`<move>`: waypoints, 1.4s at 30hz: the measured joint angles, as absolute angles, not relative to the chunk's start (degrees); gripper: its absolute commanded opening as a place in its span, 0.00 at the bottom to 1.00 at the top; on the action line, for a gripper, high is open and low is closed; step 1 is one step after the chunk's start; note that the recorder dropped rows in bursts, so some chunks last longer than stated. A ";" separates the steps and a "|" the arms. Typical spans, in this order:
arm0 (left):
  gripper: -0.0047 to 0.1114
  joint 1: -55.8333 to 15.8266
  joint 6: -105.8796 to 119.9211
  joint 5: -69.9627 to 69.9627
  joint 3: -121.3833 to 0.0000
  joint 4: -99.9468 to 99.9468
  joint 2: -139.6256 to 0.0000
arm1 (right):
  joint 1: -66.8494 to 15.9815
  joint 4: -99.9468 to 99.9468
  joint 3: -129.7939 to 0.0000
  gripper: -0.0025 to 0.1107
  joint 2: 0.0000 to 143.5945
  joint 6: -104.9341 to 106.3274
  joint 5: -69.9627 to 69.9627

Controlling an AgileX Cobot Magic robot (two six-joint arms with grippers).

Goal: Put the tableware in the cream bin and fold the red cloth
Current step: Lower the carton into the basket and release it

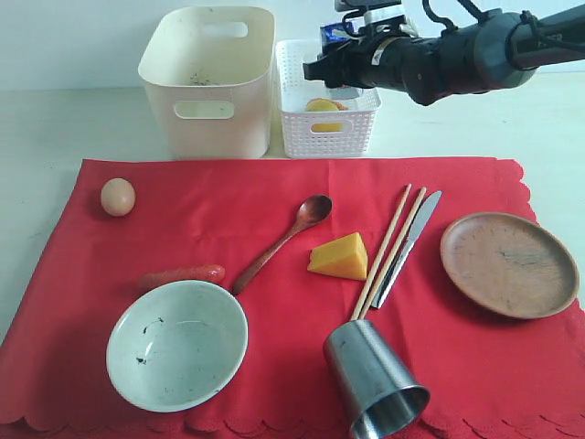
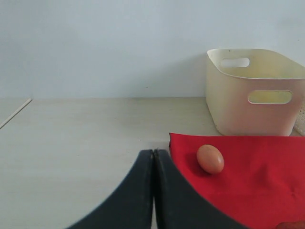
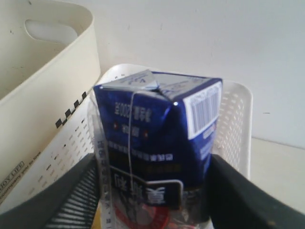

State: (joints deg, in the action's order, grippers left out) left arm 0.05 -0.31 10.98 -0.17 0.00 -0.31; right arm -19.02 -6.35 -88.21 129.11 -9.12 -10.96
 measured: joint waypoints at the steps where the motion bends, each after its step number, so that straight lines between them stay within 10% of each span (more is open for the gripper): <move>1: 0.06 0.05 -0.31 10.98 -0.17 0.00 -0.31 | -19.02 -6.21 -88.21 0.20 129.11 -9.12 -10.96; 13: 0.06 0.05 -0.31 10.98 -0.17 0.00 -0.31 | -19.02 -9.46 -88.21 0.67 129.11 -9.12 -10.96; 27: 0.06 0.05 -0.31 10.98 -0.17 0.00 -0.31 | -19.02 -10.93 -88.68 0.70 119.44 -5.94 8.12; 32: 0.06 0.05 -0.31 10.98 -0.17 0.00 -0.31 | -19.02 -10.93 -88.68 0.62 114.16 -3.06 18.54; 42: 0.06 0.05 -0.31 10.98 -0.17 0.00 -0.31 | -19.13 -4.12 -88.68 0.12 107.70 7.12 35.27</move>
